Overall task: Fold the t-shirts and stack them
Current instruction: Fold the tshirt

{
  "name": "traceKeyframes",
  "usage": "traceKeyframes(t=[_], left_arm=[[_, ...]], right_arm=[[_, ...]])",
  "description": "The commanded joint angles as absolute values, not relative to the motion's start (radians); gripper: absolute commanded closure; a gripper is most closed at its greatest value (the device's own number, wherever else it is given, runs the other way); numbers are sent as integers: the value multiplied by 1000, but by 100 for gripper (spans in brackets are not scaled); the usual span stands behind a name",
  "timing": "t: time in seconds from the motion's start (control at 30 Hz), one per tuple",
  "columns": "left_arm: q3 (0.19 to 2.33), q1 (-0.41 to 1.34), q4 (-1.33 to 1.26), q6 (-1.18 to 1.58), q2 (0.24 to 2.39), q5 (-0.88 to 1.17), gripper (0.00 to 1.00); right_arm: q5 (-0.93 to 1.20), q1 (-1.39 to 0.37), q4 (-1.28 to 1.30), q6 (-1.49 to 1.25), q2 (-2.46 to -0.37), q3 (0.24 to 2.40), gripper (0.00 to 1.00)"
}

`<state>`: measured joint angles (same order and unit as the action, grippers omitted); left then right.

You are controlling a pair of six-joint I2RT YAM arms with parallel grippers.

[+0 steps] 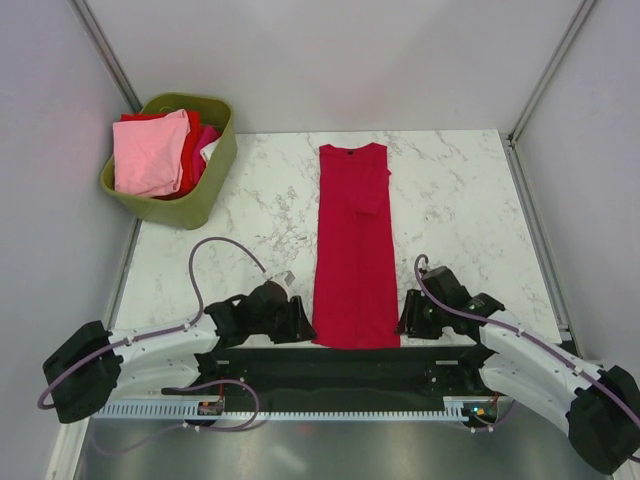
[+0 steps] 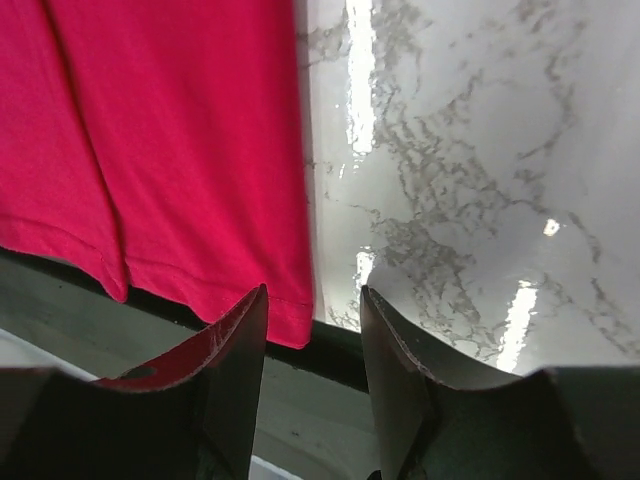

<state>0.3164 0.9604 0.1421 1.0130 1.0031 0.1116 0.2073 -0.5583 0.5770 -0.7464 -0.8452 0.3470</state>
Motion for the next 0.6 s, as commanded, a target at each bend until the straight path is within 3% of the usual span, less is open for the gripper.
traceKeyframes(t=[0.0, 0.2, 0.43, 0.53, 0.57], left_arm=[[322, 966, 74, 1049, 1037, 132, 49], [337, 966, 23, 1048, 1107, 146, 54], [337, 968, 6, 1051, 1140, 163, 64], [342, 968, 6, 1052, 1137, 169, 76], [344, 968, 5, 1054, 1132, 172, 88]], right_arm=[[233, -597, 566, -778, -870, 339, 50], [233, -647, 534, -802, -911, 322, 54], [239, -669, 525, -824, -901, 337, 78], [259, -669, 526, -831, -891, 345, 92], [271, -669, 532, -830, -893, 354, 96]])
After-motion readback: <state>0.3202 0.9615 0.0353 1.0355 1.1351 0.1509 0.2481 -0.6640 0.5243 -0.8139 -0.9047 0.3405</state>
